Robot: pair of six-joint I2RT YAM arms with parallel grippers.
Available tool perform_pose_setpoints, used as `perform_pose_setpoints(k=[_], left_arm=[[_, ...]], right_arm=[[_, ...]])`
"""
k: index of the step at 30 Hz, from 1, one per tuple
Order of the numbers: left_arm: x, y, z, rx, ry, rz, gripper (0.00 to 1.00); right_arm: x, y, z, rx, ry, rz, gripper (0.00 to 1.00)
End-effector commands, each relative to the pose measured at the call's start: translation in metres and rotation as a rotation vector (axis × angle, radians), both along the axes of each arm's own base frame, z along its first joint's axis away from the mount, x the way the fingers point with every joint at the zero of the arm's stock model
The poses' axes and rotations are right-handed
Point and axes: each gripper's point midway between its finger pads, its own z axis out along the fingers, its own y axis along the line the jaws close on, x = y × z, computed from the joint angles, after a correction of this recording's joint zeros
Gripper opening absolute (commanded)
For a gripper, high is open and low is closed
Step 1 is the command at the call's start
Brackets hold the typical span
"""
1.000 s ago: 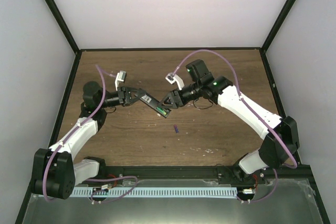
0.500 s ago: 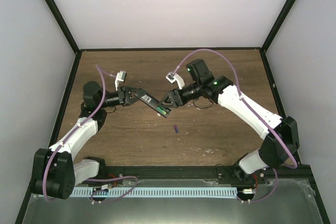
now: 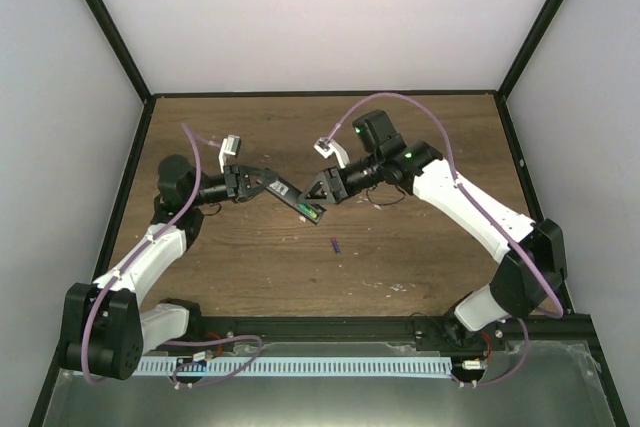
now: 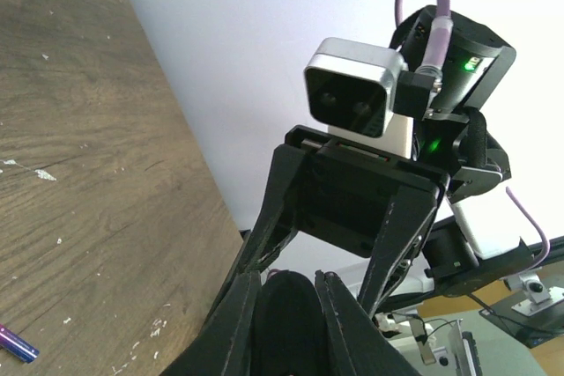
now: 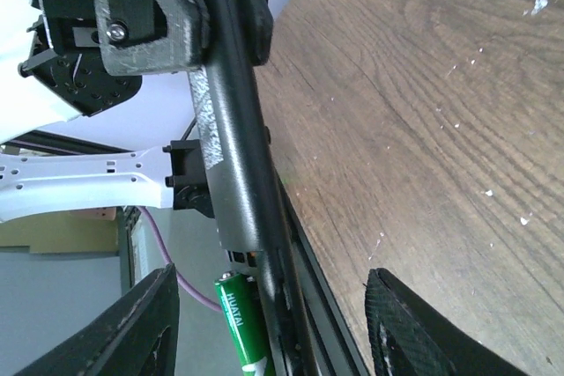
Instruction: Load the batteries into the remote control
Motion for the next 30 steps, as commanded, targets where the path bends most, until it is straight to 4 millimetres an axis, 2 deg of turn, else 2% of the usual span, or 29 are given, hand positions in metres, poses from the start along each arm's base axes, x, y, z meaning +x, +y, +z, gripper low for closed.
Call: perform_pose_setpoints(k=[1,13,30], left_arm=[[-0.0018,0.0004,0.0136,-0.004,-0.075,-0.006,0.0],[-0.0013,0.0003,0.0127,-0.001,-0.074,-0.009,0.0],[-0.0007,0.0004,0.0118,0.002,-0.08,-0.003,0.0]], right_arm=[[-0.0053,0.005,0.0091,0.023,0.05,0.034,0.5],[-0.0061,0.0101,0.0108,0.042,0.065,0.044,0.45],[-0.0077,0.0123,0.003,0.03,0.09,0.057,0.37]])
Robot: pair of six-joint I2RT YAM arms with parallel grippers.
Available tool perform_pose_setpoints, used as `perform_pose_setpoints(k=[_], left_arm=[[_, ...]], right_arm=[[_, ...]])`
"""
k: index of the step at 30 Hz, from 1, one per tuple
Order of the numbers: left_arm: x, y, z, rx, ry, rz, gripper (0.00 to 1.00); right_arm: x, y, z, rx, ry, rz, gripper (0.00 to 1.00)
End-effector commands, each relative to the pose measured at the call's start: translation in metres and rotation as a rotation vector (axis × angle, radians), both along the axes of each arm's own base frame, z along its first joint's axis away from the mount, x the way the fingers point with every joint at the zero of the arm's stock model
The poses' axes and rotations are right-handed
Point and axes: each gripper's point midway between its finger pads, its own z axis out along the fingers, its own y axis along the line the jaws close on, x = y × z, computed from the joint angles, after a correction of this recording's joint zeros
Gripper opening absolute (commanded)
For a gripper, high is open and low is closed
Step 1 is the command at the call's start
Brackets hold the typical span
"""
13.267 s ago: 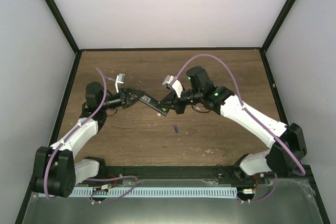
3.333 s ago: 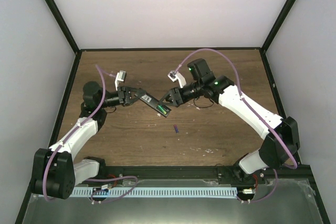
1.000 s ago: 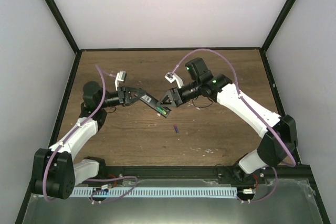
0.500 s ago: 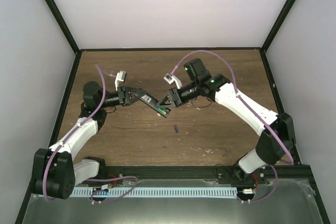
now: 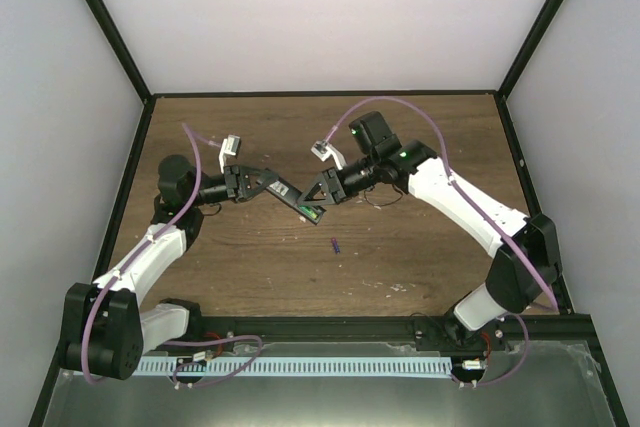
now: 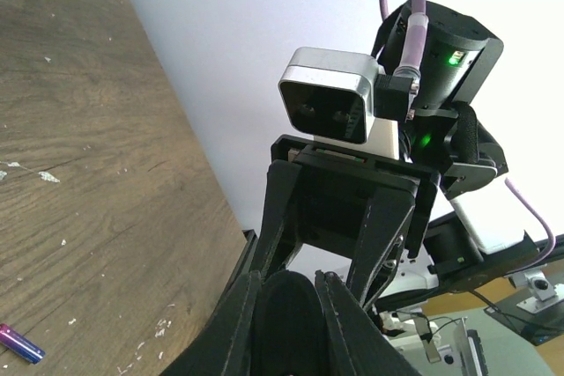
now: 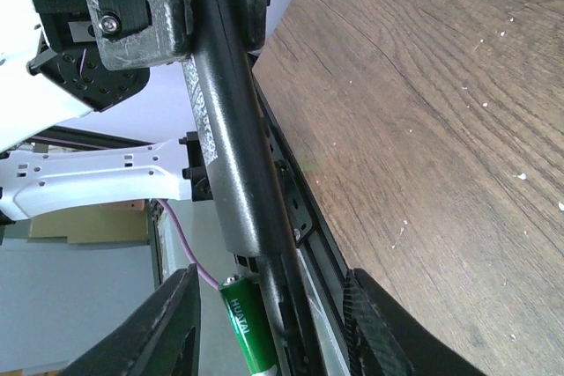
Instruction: Load the batteries into the remote control
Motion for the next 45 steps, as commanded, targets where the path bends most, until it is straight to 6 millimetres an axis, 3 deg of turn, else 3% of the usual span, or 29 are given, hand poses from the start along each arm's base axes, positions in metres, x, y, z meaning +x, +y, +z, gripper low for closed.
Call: perform_pose_setpoints(k=[1,45], left_arm=[[0.0,0.001,0.013,-0.003,-0.067,-0.001,0.0],[0.005,0.002,0.028,-0.042,-0.079,0.01,0.0]], right_arm=[[0.0,0.006,0.01,0.024,-0.008,0.022,0.36],[-0.018,-0.008,-0.008,0.041,-0.07,0.059,0.19]])
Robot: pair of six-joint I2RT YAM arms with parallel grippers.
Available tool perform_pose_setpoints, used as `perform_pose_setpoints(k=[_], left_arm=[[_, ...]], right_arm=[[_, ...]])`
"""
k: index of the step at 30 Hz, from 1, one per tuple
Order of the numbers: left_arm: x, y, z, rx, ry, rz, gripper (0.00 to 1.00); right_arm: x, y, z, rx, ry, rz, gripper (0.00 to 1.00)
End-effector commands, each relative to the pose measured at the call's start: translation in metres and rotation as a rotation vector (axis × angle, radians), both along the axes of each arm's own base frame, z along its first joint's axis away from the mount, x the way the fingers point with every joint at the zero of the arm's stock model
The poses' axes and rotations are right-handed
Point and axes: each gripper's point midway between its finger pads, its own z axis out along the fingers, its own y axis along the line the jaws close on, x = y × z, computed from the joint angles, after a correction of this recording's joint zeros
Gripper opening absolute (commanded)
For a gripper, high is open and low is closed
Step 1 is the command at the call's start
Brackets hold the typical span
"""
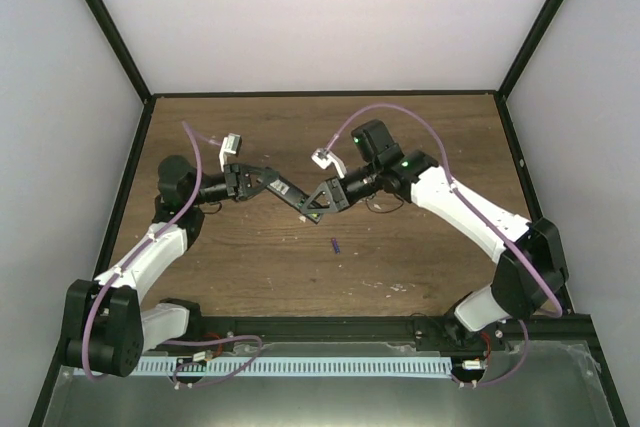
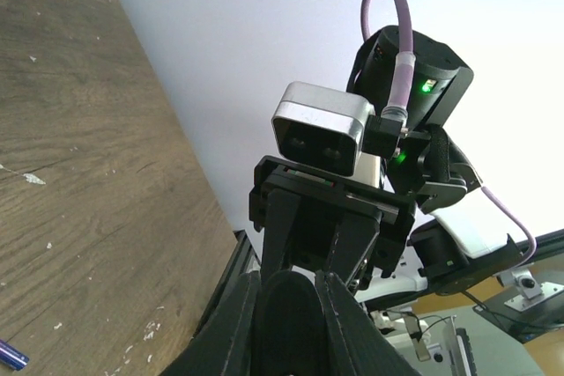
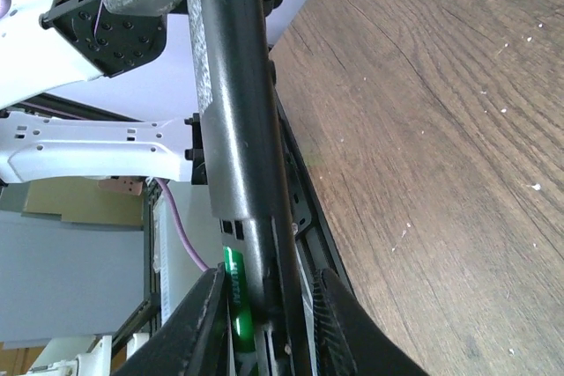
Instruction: Load the batteries into the remote control
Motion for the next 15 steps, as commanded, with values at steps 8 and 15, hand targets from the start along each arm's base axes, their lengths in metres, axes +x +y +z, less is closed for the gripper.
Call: perform_pose_setpoints(k=[8,15], left_arm=[[0.003,0.003,0.024,-0.019,-0.089,0.011,0.0],[0.001,0.003,0.022,-0.014,-0.089,0.004,0.0]], right_arm=[[-0.003,-0.015,0.001,-0.008,-0.028,-0.021,0.23],[0.001,-0.016,0.009,0.012,-0.032,-0.029,0.28]])
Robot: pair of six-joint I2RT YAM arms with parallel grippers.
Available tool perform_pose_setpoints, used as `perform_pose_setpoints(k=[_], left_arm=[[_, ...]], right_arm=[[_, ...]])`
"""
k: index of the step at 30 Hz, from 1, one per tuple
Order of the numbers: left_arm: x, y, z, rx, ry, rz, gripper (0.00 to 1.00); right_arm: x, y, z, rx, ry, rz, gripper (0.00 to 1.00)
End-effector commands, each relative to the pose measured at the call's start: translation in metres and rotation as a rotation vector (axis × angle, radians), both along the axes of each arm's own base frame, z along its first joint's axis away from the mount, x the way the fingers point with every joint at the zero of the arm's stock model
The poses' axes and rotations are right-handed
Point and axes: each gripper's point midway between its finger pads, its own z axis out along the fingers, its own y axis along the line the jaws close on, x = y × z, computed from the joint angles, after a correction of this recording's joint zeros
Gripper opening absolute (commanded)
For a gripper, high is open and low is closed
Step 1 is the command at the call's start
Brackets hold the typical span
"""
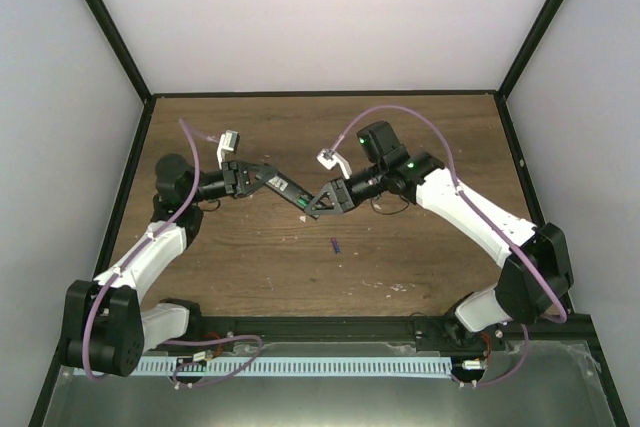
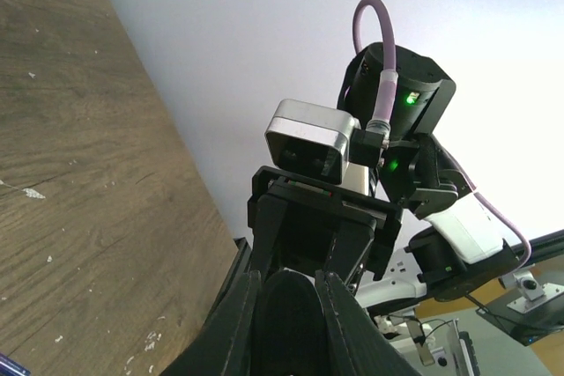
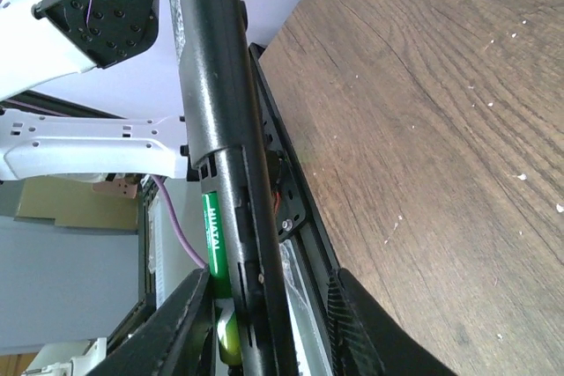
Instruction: Load the batteries into the remote control
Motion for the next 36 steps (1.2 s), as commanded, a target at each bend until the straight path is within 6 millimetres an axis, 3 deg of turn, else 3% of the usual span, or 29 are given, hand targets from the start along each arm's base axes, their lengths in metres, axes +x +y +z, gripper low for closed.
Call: perform_pose_setpoints(k=[1,7,21,36], left_arm=[[-0.0019,0.001,0.0133,-0.006,-0.064,-0.005,0.0],[-0.0026,0.0017,0.0145,-0.006,-0.068,-0.001,0.0],[-0.0021,0.0022,0.014,-0.005,-0.066,0.003,0.0],[0.0008,0.0027,0.0159,-0.006,-0.063,0.009,0.0]], right_arm=[[0.0007,-0.0042,0.0106,0.02,-0.019,-0.008,0.29],[0.0022,-0.0071,0.0139,0.03,-0.014,-0.014,0.33],[0.0004,-0.0105,0.0125,0.033,-0.01,0.0,0.22],[0.0,-0.013,0.0074,0.013,-0.03,0.002,0.18]])
